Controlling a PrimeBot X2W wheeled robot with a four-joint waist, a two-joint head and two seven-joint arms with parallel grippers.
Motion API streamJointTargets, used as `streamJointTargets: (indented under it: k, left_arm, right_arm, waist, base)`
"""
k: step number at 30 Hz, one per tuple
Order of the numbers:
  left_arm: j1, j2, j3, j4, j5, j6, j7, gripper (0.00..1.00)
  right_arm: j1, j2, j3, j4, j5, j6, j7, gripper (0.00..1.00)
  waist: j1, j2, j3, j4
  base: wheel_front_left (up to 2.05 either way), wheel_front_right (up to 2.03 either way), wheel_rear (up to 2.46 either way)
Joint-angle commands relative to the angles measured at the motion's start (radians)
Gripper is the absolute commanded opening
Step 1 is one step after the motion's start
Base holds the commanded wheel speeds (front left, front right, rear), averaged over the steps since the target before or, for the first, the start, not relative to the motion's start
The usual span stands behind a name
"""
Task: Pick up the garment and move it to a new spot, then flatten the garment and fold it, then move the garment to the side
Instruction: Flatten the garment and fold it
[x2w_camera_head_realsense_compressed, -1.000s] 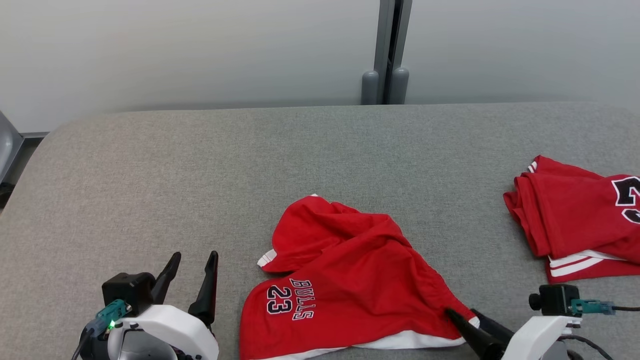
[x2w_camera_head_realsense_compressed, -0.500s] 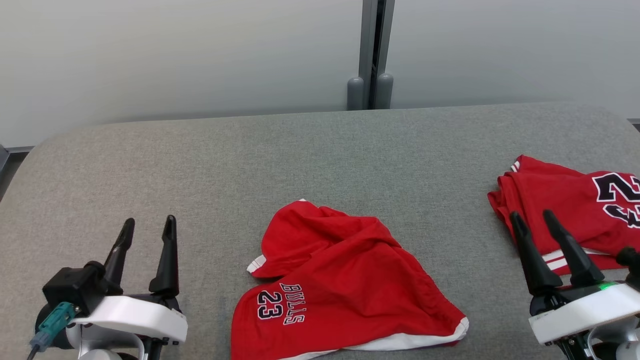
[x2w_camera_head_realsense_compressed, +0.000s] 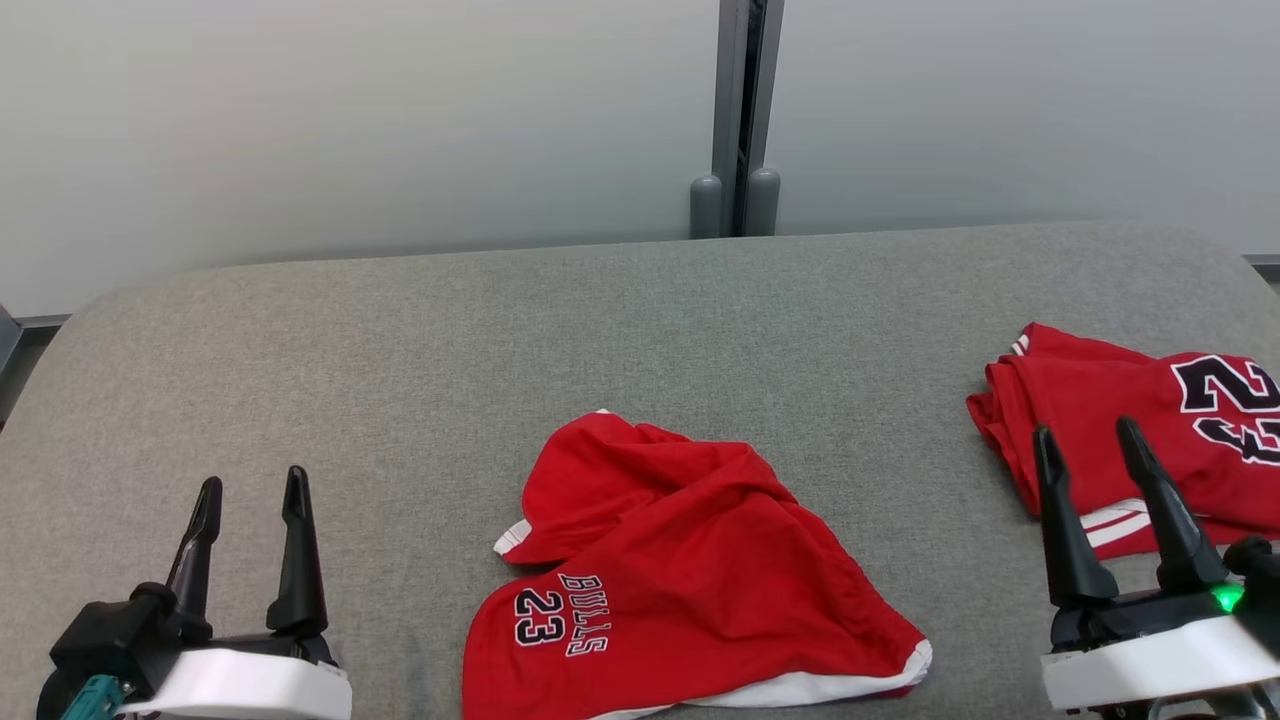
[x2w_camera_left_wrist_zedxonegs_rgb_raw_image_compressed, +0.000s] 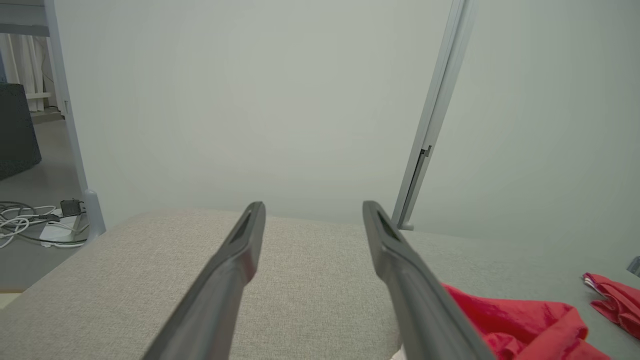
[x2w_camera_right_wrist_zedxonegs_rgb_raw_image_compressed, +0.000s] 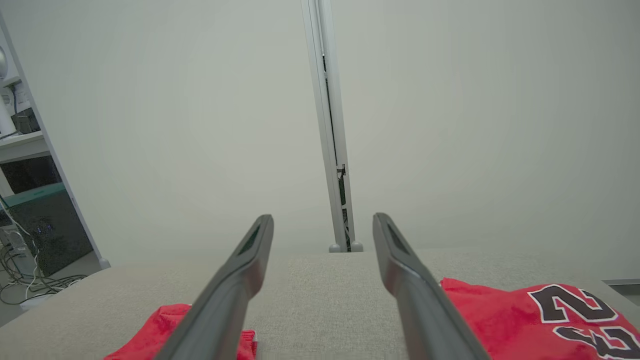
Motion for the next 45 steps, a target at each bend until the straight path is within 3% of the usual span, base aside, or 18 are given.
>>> streamJointTargets:
  k: [1,34,40,45]
  left_arm:
    - [0.009,0.003,-0.003,0.005,0.011,-0.003,-0.003,1.00]
    - [-0.019,0.004,-0.060,0.019,0.013,-0.006,0.032,1.00]
    - [0.010,0.015,-0.096,0.044,-0.046,-0.046,0.150,1.00]
    - [0.025,0.029,-0.147,0.070,-0.084,-0.064,0.293,1.00]
  right_arm:
    - [0.007,0.000,0.004,0.009,-0.007,0.000,0.002,1.00]
    - [-0.012,-0.017,0.013,0.038,-0.010,0.000,0.025,1.00]
    - [0.028,-0.026,0.003,0.066,0.008,0.000,0.114,1.00]
    - [0.083,-0.055,0.048,0.130,0.065,0.000,0.260,1.00]
  waist:
    - [0.0000,-0.0001,-0.002,-0.001]
    - [0.0000,-0.0001,-0.012,-0.001]
    - [0.0000,-0.0001,-0.014,0.003]
    - [0.0000,-0.0001,-0.009,0.009]
  base:
    - [0.00,0.00,0.00]
    - [0.00,0.00,0.00]
    - [0.00,0.00,0.00]
    - [0.00,0.00,0.00]
